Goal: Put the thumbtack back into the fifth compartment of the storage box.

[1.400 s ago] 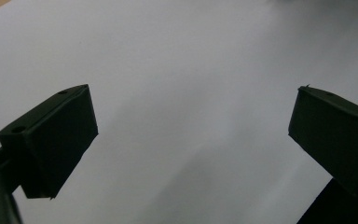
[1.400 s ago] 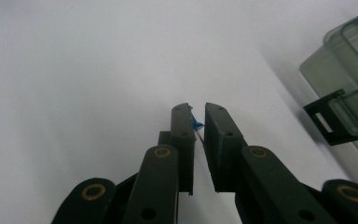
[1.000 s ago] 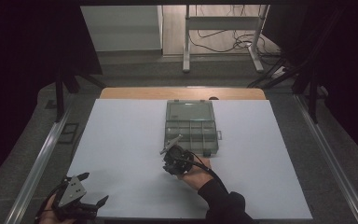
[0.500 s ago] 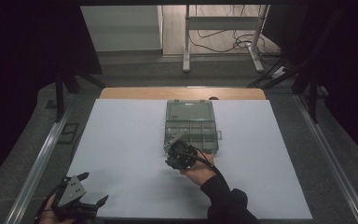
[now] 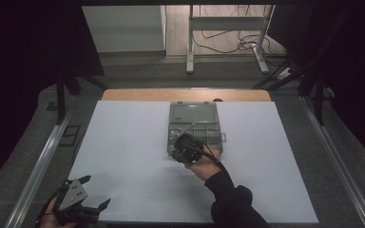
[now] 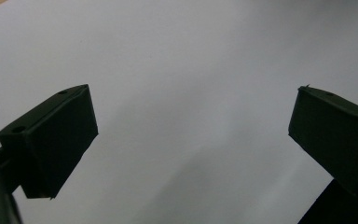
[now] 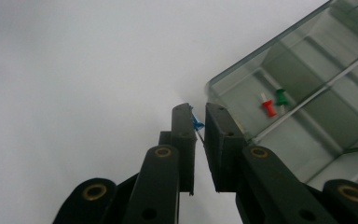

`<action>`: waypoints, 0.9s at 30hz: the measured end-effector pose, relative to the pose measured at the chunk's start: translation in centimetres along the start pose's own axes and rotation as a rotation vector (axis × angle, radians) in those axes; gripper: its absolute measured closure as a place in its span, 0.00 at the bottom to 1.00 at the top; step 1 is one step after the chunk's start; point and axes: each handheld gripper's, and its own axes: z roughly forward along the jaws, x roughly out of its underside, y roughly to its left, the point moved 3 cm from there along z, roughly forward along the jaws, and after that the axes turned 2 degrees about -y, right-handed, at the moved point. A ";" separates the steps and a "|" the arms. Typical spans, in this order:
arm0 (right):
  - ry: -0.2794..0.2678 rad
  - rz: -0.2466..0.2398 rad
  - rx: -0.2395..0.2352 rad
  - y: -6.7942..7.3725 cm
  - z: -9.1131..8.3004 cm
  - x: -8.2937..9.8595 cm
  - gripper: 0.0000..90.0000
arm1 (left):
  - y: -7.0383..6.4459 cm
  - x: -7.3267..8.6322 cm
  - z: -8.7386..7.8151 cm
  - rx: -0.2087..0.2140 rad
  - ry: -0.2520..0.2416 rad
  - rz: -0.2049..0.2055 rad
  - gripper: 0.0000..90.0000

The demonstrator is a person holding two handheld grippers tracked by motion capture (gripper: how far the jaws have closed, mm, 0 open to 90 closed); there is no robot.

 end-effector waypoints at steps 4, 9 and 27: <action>-0.011 0.011 0.010 -0.6 0.0 -0.4 0.91 | 0.0 0.0 0.0 0.000 0.000 0.000 0.02; -0.011 0.021 0.034 -1.3 0.3 -1.0 0.91 | 0.0 0.0 0.0 0.000 0.000 0.001 0.02; -0.003 0.059 0.096 -3.3 2.4 -2.0 0.91 | 0.0 0.0 0.0 0.002 0.011 0.019 0.02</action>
